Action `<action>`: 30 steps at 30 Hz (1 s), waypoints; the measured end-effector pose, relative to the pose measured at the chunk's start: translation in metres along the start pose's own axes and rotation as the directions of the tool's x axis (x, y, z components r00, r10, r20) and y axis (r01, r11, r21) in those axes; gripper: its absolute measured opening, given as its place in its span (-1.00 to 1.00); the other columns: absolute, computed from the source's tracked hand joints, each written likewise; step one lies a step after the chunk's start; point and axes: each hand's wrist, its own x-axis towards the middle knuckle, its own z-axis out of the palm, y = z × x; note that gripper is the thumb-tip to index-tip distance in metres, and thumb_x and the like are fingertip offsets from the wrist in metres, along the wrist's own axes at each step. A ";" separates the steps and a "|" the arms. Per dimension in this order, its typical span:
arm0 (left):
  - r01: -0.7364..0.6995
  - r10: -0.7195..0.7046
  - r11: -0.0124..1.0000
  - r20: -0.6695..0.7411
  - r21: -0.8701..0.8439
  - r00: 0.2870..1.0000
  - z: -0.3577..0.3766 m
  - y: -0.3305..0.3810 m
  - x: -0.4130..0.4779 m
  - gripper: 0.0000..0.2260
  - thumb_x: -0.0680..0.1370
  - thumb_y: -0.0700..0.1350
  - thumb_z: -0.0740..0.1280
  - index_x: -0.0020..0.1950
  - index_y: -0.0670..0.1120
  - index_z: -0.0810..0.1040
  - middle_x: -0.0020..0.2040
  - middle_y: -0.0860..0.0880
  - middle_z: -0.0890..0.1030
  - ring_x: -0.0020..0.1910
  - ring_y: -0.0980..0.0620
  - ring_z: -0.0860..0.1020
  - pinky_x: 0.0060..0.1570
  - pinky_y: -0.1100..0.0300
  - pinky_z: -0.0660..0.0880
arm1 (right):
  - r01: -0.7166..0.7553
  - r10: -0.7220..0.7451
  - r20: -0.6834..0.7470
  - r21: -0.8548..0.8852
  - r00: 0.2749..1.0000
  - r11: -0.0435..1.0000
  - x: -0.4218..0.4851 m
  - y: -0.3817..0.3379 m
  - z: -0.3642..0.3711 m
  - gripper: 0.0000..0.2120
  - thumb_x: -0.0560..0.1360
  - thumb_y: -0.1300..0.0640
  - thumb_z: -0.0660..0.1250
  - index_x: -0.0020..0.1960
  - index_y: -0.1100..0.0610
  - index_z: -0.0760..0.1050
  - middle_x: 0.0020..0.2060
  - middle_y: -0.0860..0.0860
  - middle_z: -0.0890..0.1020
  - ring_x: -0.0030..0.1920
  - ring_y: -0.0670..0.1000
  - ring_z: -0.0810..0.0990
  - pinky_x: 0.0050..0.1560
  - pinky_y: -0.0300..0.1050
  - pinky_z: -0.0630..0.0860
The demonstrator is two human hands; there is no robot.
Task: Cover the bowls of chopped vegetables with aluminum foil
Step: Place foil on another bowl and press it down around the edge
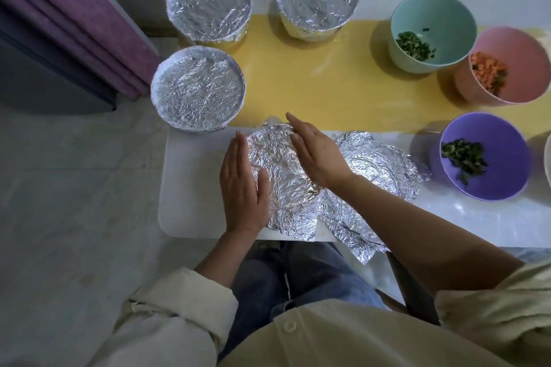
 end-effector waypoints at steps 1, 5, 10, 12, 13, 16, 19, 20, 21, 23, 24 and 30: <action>0.052 -0.055 0.996 -0.033 -0.078 0.998 0.000 0.001 0.000 -0.49 0.63 -0.07 0.08 0.54 -0.28 0.23 0.54 -0.20 0.29 0.51 -0.08 0.27 0.50 0.14 0.18 | -0.046 0.047 -0.012 0.063 0.999 0.997 0.000 -0.001 -0.001 -0.58 0.69 0.03 0.04 0.49 0.15 0.29 0.08 0.14 0.61 0.03 0.06 0.58 -0.07 -0.25 0.34; 0.174 -0.215 0.934 -0.104 -0.312 0.971 0.002 0.005 0.001 -0.59 0.63 -0.24 0.10 0.47 -0.30 0.33 0.42 -0.11 0.40 0.33 0.34 0.37 0.28 0.44 0.30 | -0.232 0.227 0.051 0.321 0.972 0.918 0.002 0.006 0.002 -0.76 0.68 0.01 0.06 0.06 0.06 0.48 -0.40 -0.08 0.39 -0.41 -0.16 0.33 -0.29 -0.19 0.32; 0.457 -0.537 0.701 0.016 -0.548 0.844 0.001 0.007 0.006 -0.69 0.69 -0.19 0.07 0.37 -0.17 0.46 0.19 -0.02 0.60 0.03 0.15 0.55 0.14 0.17 0.44 | -0.464 0.383 0.265 0.566 0.885 0.682 0.003 -0.002 -0.007 -0.46 0.65 -0.15 0.03 0.36 0.26 0.40 0.34 0.17 0.48 0.38 0.13 0.40 0.44 0.10 0.21; 0.493 -0.565 0.646 0.069 -0.582 0.822 -0.004 0.011 0.008 -0.75 0.70 -0.21 0.07 0.25 -0.12 0.50 0.00 0.07 0.60 -0.13 0.27 0.50 -0.01 0.31 0.42 | -0.508 0.416 0.297 0.582 0.860 0.635 0.002 -0.003 -0.009 -0.43 0.66 -0.14 0.00 0.51 0.22 0.21 0.49 0.09 0.28 0.50 0.06 0.22 0.42 -0.07 0.09; 0.507 -0.568 0.630 0.096 -0.589 0.817 -0.006 0.013 0.009 -0.77 0.71 -0.22 0.06 0.18 -0.07 0.50 -0.08 0.15 0.55 -0.18 0.36 0.47 -0.05 0.36 0.39 | -0.524 0.417 0.321 0.578 0.851 0.625 0.003 -0.001 -0.010 -0.42 0.66 -0.15 -0.02 0.53 0.21 0.18 0.51 0.08 0.25 0.51 0.05 0.19 0.38 -0.10 0.08; 0.561 -0.583 0.622 0.155 -0.546 0.797 -0.012 0.016 0.011 -0.74 0.70 -0.21 0.06 0.05 0.08 0.47 -0.18 0.21 0.45 -0.29 0.44 0.44 -0.17 0.44 0.36 | -0.509 0.403 0.312 0.503 0.861 0.698 0.006 -0.004 -0.011 -0.37 0.65 -0.20 -0.07 0.52 0.21 0.19 0.50 0.12 0.25 0.51 0.09 0.20 0.41 -0.02 0.10; 0.584 -0.626 0.658 0.086 -0.476 0.775 -0.017 0.014 0.002 -0.74 0.66 -0.24 0.06 0.17 -0.11 0.52 -0.25 0.10 0.44 -0.39 0.27 0.40 -0.29 0.20 0.27 | -0.490 0.380 0.338 0.353 0.861 0.797 0.015 -0.009 -0.008 -0.36 0.64 -0.23 -0.05 0.47 0.22 0.31 0.43 0.20 0.38 0.41 0.16 0.37 0.38 0.07 0.24; 0.596 -0.646 0.664 0.053 -0.452 0.761 -0.019 0.013 -0.002 -0.74 0.65 -0.25 0.07 0.22 -0.16 0.50 -0.23 0.07 0.47 -0.36 0.23 0.41 -0.28 0.16 0.25 | -0.470 0.372 0.334 0.294 0.866 0.832 0.018 -0.011 -0.005 -0.36 0.63 -0.25 -0.03 0.43 0.22 0.37 0.37 0.21 0.45 0.35 0.17 0.44 0.35 0.07 0.30; 0.614 -0.664 0.667 0.036 -0.421 0.746 -0.022 0.013 -0.008 -0.74 0.65 -0.25 0.07 0.25 -0.19 0.47 -0.18 0.04 0.51 -0.31 0.19 0.43 -0.27 0.15 0.24 | -0.439 0.364 0.304 0.228 0.880 0.869 0.022 -0.012 -0.001 -0.36 0.61 -0.28 -0.01 0.39 0.19 0.43 0.31 0.22 0.51 0.29 0.18 0.49 0.32 0.07 0.37; 0.654 -0.685 0.670 0.048 -0.351 0.727 -0.027 0.013 -0.018 -0.74 0.65 -0.22 0.09 0.31 -0.20 0.41 0.01 -0.08 0.55 -0.15 -0.01 0.47 -0.17 0.14 0.27 | -0.350 0.334 0.166 0.078 0.928 0.933 0.028 -0.013 0.005 -0.38 0.59 -0.31 0.02 0.41 0.11 0.42 0.31 0.19 0.51 0.29 0.17 0.48 0.32 0.11 0.38; 0.654 -0.679 0.684 0.048 -0.323 0.733 -0.029 0.012 -0.022 -0.71 0.65 -0.20 0.10 0.34 -0.21 0.39 0.13 -0.13 0.54 -0.03 -0.09 0.49 -0.08 0.11 0.32 | -0.308 0.307 0.061 0.009 0.950 0.951 0.027 -0.016 0.006 -0.43 0.61 -0.25 0.04 0.45 0.09 0.36 0.36 0.18 0.46 0.34 0.16 0.42 0.36 0.10 0.33; -0.023 0.026 0.999 -0.100 0.029 0.995 -0.046 0.009 -0.014 -0.55 0.59 -0.12 0.11 0.44 -0.27 0.37 0.47 -0.23 0.37 0.46 -0.16 0.32 0.43 0.03 0.23 | 0.044 -0.118 -0.347 -0.214 0.930 0.976 -0.032 -0.063 0.000 -0.47 0.65 0.06 0.07 0.54 0.28 0.12 0.55 0.17 0.12 0.56 0.13 0.04 0.53 0.12 -0.02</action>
